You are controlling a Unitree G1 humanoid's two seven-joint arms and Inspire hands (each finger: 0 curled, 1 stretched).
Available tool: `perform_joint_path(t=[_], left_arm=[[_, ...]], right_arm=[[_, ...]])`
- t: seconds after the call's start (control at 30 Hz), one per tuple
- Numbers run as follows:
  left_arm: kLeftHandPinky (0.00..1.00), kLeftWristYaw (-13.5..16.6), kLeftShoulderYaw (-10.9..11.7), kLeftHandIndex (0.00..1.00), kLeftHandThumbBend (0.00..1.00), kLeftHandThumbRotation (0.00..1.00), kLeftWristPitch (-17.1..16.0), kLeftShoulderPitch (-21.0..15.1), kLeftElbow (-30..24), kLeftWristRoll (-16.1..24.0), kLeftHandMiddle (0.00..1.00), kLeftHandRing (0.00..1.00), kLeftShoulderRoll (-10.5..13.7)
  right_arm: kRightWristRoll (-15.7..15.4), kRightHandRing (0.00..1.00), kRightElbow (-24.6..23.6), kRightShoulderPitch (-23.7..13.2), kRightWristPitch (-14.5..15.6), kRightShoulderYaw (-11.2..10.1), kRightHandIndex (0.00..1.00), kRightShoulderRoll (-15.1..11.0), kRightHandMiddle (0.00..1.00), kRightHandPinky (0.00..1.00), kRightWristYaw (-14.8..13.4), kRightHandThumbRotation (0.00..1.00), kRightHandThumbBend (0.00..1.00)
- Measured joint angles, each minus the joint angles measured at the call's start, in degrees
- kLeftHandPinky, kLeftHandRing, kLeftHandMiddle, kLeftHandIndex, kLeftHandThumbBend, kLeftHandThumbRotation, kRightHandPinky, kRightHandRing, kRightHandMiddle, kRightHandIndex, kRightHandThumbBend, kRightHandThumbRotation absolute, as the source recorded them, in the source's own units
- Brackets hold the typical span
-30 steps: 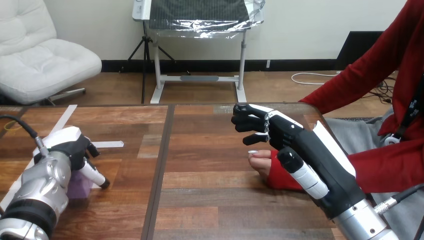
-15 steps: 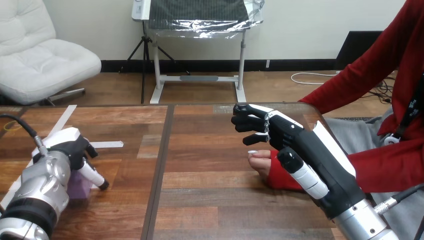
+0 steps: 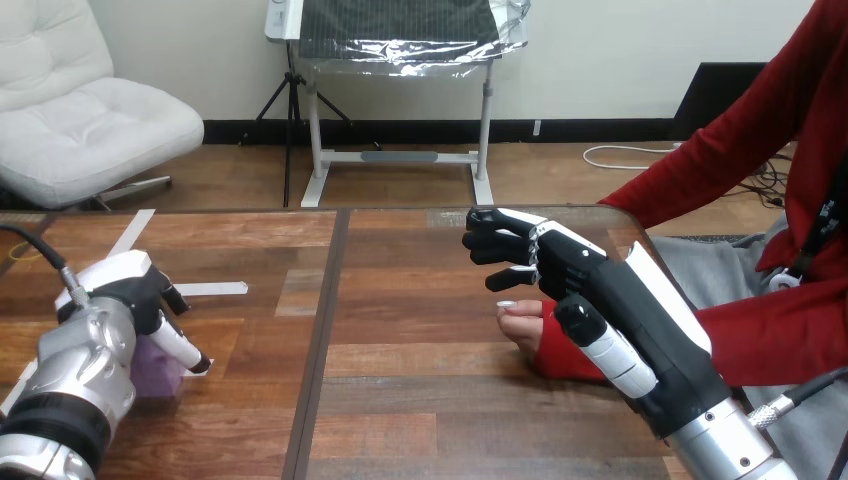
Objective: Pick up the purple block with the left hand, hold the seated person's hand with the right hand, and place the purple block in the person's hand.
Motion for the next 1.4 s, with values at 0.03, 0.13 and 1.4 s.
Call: perform_joint_path(t=[0.03, 0.13, 1.4], left_arm=[[0.47, 0.0, 0.0, 0.7, 0.76, 0.02, 0.0, 0.0, -0.1, 0.0, 0.73, 0.69, 0.0], [0.45, 0.0, 0.0, 0.68, 0.75, 0.01, 0.3, 0.0, -0.4, 0.0, 0.72, 0.68, 0.0], [0.43, -2.8, 0.0, 0.7, 0.76, 0.04, 5.0, 0.2, -5.1, 0.1, 0.75, 0.71, 1.1]], right_arm=[[0.0, 0.8, 0.0, 0.0, 0.0, 0.0, 0.83, 0.0, 0.81, 0.71, 0.0, 1.0, 0.97], [0.0, 0.8, 0.0, 0.0, 0.0, 0.0, 0.82, 0.0, 0.81, 0.71, 0.0, 1.0, 0.97], [-0.1, 0.8, 0.0, 0.0, 0.0, 0.0, 0.82, 0.0, 0.81, 0.71, 0.0, 1.0, 0.97]])
